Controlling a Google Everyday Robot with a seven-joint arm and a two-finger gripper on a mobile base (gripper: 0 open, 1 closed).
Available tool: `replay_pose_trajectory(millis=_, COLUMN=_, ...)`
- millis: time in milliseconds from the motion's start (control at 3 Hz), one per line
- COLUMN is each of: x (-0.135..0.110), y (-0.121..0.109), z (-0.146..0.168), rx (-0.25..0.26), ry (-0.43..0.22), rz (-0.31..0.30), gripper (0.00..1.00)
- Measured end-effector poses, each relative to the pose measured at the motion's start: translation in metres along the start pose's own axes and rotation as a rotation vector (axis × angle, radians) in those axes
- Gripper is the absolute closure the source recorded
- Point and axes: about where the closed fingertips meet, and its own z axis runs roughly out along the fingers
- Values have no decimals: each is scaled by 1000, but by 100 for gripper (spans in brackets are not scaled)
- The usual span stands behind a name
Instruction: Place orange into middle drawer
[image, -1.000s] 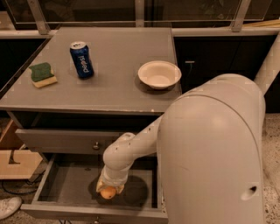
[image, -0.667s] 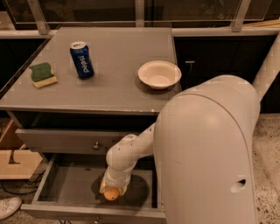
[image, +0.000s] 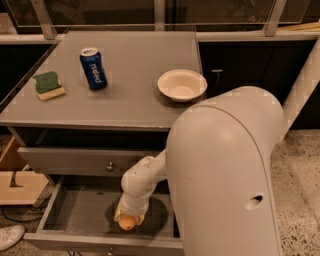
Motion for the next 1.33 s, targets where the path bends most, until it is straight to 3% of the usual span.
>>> replay_pose_trajectory(millis=667, x=-19, y=-6, z=6, rx=12, ry=-68, rz=112, gripper=100)
replay_pose_trajectory(millis=1333, x=-20, y=-7, z=16, rx=32, ry=-71, rz=102, gripper=100)
